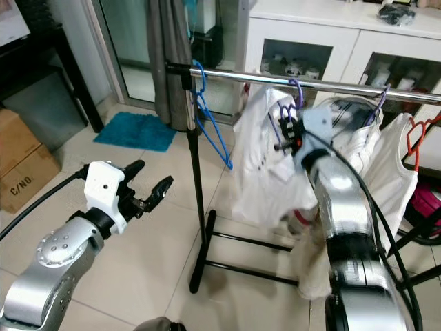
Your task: Hang hanger
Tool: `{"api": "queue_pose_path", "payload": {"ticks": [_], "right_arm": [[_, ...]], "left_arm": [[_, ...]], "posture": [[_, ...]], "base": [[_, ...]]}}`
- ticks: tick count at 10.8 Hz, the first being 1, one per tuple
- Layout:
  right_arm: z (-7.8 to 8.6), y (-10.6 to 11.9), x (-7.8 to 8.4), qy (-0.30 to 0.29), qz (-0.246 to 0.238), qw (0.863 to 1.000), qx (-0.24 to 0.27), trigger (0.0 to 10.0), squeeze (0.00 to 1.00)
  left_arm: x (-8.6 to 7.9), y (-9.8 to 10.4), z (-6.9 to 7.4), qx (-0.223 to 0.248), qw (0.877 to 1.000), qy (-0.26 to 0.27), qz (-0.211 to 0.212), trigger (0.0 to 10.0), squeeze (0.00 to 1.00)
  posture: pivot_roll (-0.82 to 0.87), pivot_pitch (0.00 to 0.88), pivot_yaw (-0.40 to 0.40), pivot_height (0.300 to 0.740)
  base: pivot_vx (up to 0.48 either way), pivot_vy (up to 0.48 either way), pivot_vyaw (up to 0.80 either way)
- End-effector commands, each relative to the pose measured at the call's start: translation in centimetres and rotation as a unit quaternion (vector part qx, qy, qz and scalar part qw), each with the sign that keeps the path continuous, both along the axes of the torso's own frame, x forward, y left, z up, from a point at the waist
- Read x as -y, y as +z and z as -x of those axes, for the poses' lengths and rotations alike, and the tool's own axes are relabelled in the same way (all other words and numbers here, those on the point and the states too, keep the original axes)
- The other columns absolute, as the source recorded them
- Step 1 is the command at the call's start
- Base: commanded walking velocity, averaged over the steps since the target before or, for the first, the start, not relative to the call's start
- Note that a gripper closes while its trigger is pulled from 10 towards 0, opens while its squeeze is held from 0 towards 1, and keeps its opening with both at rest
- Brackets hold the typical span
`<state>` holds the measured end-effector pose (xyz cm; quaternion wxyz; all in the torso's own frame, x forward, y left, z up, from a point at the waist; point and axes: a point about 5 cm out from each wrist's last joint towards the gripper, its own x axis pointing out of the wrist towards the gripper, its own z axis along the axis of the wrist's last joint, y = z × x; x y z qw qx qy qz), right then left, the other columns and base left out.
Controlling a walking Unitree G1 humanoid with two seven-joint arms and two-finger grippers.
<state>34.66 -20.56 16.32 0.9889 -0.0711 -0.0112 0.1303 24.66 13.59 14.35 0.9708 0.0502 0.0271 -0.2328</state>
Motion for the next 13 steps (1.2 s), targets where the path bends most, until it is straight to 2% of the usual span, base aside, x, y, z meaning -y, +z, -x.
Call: {"api": "queue_pose_path", "payload": {"ticks": [1,5,10,13], "right_arm": [[0.3,0.8,-0.2,0.004,0.004,1.0,0.014,0.0,0.0],[2.5,-0.6,-0.6,0.001,0.017,1.0,-0.02,0.0,0.0],[3.9,-1.5,-1.5,0.005,0.017,0.999,-0.043,0.0,0.0],[4.1,-1.7,-2.3,0.012,0.017,0.998,-0.051,0.0,0.0]], "left_arm": [[0.0,-0.2,0.1,-0.008,1.0,0.0,-0.005,10.0,0.16],[-0.2,-0.2,0.1,-0.01,1.0,0.001,-0.007,10.0,0.15],[0.0,-0.1,-0.1,-0.01,1.0,-0.003,-0.009,10.0,0.16],[0.0,-0.2,-0.2,-0.011,1.0,-0.002,-0.01,10.0,0.16]], "posture": [[-0.1,0.0,0.043,0.74],[-0.1,0.0,0.047,0.74],[-0.1,0.0,0.051,0.74],[-0.1,0.0,0.048,0.74]], "base": [[0.0,0.0,0.0],[0.0,0.0,0.0],[0.0,0.0,0.0],[-0.263,0.0,0.0]]}}
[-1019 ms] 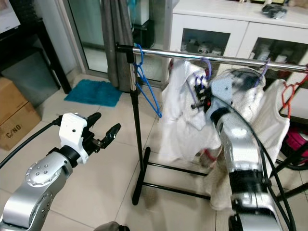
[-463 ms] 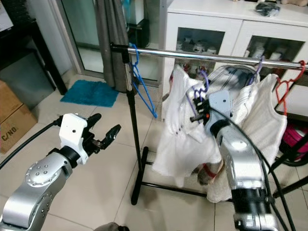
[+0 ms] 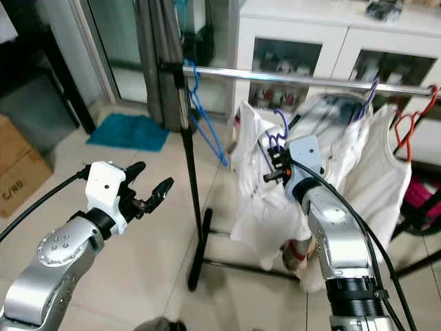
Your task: Hang hanger
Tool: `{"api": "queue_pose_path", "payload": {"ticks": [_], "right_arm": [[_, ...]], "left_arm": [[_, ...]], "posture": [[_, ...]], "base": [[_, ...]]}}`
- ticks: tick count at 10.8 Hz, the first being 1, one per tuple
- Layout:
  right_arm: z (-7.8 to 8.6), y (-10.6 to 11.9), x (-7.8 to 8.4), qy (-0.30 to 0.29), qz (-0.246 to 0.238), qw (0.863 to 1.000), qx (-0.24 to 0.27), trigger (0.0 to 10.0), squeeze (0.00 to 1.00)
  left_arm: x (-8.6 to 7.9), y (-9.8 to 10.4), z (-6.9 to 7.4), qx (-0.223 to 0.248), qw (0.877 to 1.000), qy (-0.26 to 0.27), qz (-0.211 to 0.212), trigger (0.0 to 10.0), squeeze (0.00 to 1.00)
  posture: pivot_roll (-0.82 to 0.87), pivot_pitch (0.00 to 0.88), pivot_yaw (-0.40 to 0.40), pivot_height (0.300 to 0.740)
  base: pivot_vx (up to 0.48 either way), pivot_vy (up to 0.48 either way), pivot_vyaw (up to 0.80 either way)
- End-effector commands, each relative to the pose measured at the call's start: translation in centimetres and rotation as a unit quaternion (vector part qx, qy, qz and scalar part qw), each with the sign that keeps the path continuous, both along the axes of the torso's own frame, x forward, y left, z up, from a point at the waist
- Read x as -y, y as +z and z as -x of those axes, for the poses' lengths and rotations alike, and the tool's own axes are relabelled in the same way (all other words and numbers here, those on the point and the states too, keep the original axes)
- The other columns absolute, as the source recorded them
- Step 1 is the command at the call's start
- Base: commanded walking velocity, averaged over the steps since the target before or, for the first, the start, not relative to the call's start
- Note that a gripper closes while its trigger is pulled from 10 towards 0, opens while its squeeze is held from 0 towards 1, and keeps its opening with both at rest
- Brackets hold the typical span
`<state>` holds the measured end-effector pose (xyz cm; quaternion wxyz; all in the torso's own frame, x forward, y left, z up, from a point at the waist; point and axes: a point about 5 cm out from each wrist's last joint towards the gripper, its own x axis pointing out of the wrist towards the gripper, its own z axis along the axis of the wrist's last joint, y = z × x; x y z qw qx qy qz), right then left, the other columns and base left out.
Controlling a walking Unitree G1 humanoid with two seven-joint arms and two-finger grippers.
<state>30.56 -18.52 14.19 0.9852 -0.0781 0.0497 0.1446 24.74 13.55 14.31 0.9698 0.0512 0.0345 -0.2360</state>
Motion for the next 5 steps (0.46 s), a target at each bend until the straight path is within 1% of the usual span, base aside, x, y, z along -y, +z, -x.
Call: {"api": "queue_pose_path", "payload": {"ticks": [1,5], "right_arm": [[0.13,0.39,-0.46,0.004,0.002,1.0,0.007,0.0,0.0],[0.33,0.19,-0.87,0.01,0.001,1.0,0.001,0.0,0.0]], "left_arm": [[-0.1,-0.13,-0.11,-0.004,1.0,0.002,-0.008,10.0,0.16],[-0.11,-0.21,-0.23,-0.003,1.0,0.003,-0.009,10.0,0.16]], "posture": [[-0.1,0.0,0.048,0.74],[-0.1,0.0,0.041,0.74]], "base": [[-0.274,0.0,0.0],[-0.27,0.0,0.0]]}}
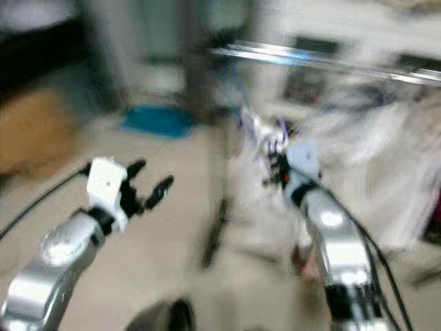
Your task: Hang hanger
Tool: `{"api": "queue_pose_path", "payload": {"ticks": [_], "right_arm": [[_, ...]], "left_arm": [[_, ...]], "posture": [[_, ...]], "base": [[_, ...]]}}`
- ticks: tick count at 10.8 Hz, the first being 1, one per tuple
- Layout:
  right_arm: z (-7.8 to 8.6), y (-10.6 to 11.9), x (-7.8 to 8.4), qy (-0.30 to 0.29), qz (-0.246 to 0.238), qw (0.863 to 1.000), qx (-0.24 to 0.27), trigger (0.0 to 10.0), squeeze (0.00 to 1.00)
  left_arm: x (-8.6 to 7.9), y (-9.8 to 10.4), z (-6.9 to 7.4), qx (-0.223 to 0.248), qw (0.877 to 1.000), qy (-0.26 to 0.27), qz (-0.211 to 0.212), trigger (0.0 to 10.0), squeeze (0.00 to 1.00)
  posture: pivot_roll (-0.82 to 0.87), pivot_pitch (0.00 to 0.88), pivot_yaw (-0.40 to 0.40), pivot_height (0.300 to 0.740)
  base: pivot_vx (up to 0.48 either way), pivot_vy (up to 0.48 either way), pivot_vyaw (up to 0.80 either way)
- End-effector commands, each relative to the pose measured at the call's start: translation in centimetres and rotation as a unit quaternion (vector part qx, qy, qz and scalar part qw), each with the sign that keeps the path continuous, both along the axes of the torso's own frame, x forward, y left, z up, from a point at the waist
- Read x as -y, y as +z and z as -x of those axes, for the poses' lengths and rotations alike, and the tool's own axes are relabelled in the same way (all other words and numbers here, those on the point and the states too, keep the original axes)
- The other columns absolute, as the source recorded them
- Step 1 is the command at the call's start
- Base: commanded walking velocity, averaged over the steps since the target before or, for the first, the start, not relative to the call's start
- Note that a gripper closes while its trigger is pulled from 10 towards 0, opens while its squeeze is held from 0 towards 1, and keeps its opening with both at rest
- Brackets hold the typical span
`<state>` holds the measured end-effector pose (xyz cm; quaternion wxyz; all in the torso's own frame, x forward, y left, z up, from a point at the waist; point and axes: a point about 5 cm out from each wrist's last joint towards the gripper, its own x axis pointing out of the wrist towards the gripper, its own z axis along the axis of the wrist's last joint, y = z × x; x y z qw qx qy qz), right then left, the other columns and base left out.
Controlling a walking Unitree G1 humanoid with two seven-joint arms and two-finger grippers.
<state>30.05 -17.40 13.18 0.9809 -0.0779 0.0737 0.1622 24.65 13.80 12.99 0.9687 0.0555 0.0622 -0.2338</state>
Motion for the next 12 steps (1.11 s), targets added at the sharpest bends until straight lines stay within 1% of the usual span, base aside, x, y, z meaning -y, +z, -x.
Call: {"api": "queue_pose_path", "payload": {"ticks": [1,2,3,4,5,6,7,8,9,10,11,12], "right_arm": [[0.0,1.7,-0.5,0.024,-0.006,0.999,0.031,0.0,0.0],[0.2,2.0,-1.3,0.053,-0.013,0.998,0.035,0.0,0.0],[0.4,2.3,-2.1,0.083,-0.022,0.996,0.038,0.0,0.0],[0.7,2.5,-2.9,0.115,-0.025,0.992,0.039,0.0,0.0],[1.1,2.7,-3.3,0.134,-0.023,0.99,0.039,0.0,0.0],[1.5,3.4,-3.9,0.162,-0.027,0.986,0.044,0.0,0.0],[2.0,3.9,-4.5,0.181,-0.032,0.982,0.049,0.0,0.0],[2.3,4.2,-5.0,0.195,-0.035,0.979,0.051,0.0,0.0],[2.4,4.3,-5.2,0.201,-0.037,0.978,0.053,0.0,0.0],[2.5,4.6,-5.4,0.206,-0.039,0.976,0.055,0.0,0.0],[2.6,4.8,-5.4,0.209,-0.04,0.976,0.055,0.0,0.0],[2.6,4.8,-5.4,0.209,-0.04,0.976,0.055,0.0,0.0]], "left_arm": [[0.4,0.9,-0.9,0.025,0.999,-0.018,-0.017,10.0,0.19],[0.6,1.0,-1.5,0.028,0.999,-0.036,-0.01,10.0,0.49],[1.0,1.2,-2.3,0.033,0.998,-0.056,0.007,10.0,1.0],[1.5,0.9,-3.1,0.024,0.997,-0.072,-0.007,10.0,1.0],[2.1,0.6,-3.9,0.017,0.996,-0.083,-0.014,10.0,1.0],[3.5,0.2,-4.8,0.008,0.992,-0.127,-0.006,10.0,0.27],[4.6,0.2,-5.6,0.005,0.988,-0.155,0.003,10.0,0.0],[5.5,0.3,-6.4,0.006,0.986,-0.167,0.007,10.0,0.0],[5.9,0.3,-6.7,0.006,0.985,-0.17,0.005,4.6,0.0],[6.6,0.0,-7.0,0.005,0.983,-0.185,0.006,0.0,0.0],[6.9,-0.3,-7.2,0.009,0.983,-0.183,-0.005,0.0,0.0],[6.8,-0.4,-7.3,0.011,0.984,-0.177,-0.01,0.0,0.0]], "posture": [[-0.1,0.0,0.038,0.74],[-0.1,0.0,0.034,0.74],[-0.1,0.0,0.031,0.74],[-0.11,0.0,0.032,0.74],[-0.11,0.0,0.034,0.74],[-0.12,0.0,0.038,0.74],[-0.14,0.0,0.046,0.74],[-0.14,0.0,0.047,0.74],[-0.15,0.0,0.05,0.74],[-0.16,0.0,0.052,0.74],[-0.16,0.0,0.051,0.74],[-0.16,0.0,0.051,0.74]], "base": [[0.0,0.0,0.0],[0.0,0.0,0.0],[0.0,0.0,0.0],[0.0,0.0,0.0],[0.0,0.0,0.0],[0.0,0.0,0.0],[0.0,0.0,0.0],[0.0,0.0,0.0],[0.0,0.0,0.0],[0.0,0.0,0.0],[0.0,0.0,0.0],[0.0,0.0,0.0]]}}
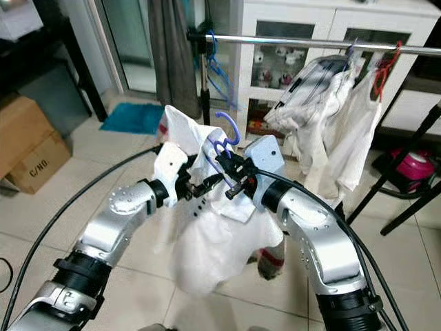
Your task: Hang hanger
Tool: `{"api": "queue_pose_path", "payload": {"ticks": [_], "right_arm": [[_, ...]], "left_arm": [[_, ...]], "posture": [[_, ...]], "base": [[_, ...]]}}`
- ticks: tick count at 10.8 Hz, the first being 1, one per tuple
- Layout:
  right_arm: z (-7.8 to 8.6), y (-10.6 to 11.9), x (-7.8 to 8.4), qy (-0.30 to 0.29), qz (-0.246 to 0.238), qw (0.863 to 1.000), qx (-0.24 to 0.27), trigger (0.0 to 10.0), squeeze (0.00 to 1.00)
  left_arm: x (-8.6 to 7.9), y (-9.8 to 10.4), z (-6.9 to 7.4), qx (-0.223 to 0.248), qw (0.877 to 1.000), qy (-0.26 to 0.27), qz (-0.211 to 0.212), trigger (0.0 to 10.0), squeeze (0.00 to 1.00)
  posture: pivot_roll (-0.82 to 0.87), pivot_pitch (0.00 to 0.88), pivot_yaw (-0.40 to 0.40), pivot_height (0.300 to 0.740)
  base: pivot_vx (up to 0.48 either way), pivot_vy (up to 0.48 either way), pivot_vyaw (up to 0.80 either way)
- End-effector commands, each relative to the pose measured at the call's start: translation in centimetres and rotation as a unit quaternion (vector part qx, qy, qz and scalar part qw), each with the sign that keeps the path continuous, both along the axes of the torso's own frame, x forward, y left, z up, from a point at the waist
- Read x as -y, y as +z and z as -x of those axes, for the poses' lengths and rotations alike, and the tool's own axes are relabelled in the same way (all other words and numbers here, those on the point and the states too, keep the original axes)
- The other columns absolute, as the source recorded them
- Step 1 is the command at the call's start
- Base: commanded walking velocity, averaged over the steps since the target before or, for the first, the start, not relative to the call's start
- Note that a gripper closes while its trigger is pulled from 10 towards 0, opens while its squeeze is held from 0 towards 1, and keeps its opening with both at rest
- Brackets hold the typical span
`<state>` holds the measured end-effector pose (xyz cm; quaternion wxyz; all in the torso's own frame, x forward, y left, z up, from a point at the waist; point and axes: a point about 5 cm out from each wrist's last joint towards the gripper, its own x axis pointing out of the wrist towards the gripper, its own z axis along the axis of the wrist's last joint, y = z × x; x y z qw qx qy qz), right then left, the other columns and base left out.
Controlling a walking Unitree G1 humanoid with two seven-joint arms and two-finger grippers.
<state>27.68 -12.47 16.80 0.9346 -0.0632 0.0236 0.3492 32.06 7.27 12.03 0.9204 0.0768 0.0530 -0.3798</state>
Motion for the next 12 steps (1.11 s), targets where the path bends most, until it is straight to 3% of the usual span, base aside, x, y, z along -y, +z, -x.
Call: {"api": "queue_pose_path", "payload": {"ticks": [1,3,4,7,12], "right_arm": [[0.2,1.2,-0.5,0.015,-0.011,1.0,0.024,0.0,0.0],[0.1,1.2,-0.4,0.015,-0.01,1.0,0.021,0.0,0.0],[-0.1,1.3,-0.3,0.014,-0.009,1.0,0.021,0.0,0.0],[-0.1,1.3,0.0,0.011,-0.008,1.0,0.02,0.0,0.0],[-0.1,0.9,0.2,0.001,-0.007,1.0,0.014,0.0,0.0]], "left_arm": [[-0.6,0.4,-0.7,0.015,0.999,0.034,-0.012,0.0,0.0],[-0.9,0.9,-1.2,0.029,0.998,0.052,-0.001,0.0,0.0],[-0.6,1.2,-1.1,0.076,0.996,0.038,-0.029,0.0,0.0],[-0.6,1.3,-1.2,0.085,0.995,0.048,-0.017,0.0,0.0],[-2.3,1.6,-1.9,0.09,0.992,0.092,-0.001,0.0,0.0]], "posture": [[-0.16,0.0,0.047,0.74],[-0.15,0.0,0.038,0.74],[-0.15,0.0,0.035,0.74],[-0.16,0.0,0.041,0.74],[-0.15,0.0,0.046,0.74]], "base": [[0.0,0.0,0.0],[0.0,0.0,0.0],[0.0,0.0,0.0],[0.0,0.0,0.0],[0.0,0.0,0.0]]}}
